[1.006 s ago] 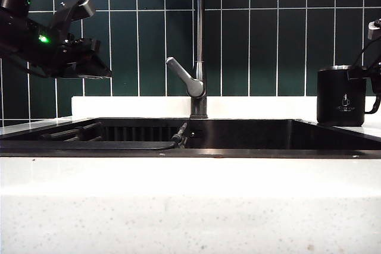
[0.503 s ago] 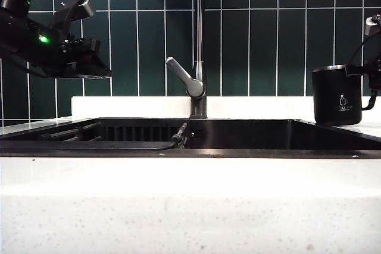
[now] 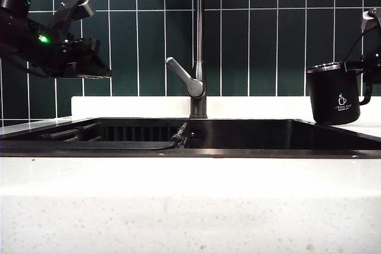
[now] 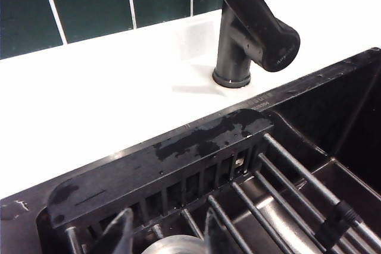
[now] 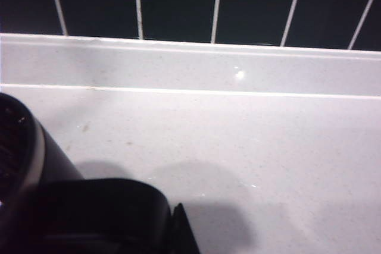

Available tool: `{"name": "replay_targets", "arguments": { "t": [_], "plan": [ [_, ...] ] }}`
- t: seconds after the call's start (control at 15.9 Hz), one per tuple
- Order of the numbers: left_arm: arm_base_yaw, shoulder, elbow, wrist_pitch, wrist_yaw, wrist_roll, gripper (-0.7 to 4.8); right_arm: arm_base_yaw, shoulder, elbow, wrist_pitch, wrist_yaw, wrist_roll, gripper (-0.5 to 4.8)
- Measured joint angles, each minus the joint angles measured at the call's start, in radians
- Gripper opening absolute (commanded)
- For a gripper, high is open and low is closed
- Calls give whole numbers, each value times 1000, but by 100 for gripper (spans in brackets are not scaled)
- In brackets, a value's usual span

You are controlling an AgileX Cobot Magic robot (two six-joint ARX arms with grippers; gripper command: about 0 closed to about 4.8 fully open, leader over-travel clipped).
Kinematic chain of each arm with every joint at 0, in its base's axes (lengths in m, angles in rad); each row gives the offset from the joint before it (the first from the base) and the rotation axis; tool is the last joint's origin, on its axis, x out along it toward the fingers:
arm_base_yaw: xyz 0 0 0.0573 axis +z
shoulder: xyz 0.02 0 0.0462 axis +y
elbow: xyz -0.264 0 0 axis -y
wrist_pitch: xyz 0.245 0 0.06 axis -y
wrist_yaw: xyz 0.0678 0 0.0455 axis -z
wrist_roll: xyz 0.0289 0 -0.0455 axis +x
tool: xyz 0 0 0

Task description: Pick up the mug next to the sink, go to the faucet to get some water, pour the water into the sink, and finally put the mug back to its place.

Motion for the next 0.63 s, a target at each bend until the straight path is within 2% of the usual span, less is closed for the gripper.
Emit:
{"name": "replay_targets", "arguments": {
  "t": [0.19, 0.38, 0.5, 0.63],
  "plan": [
    [0, 0, 0, 0, 0, 0, 151, 8, -13, -1, 16, -75, 2, -1],
    [0, 0, 0, 0, 0, 0, 151, 3, -32, 3, 37, -91, 3, -1],
    [0, 0, 0, 0, 1, 0, 151, 4, -40, 8, 44, -163, 35, -1],
    [0, 0, 0, 4, 74, 0, 152, 15, -45, 34, 44, -243, 87, -1]
  ]
}}
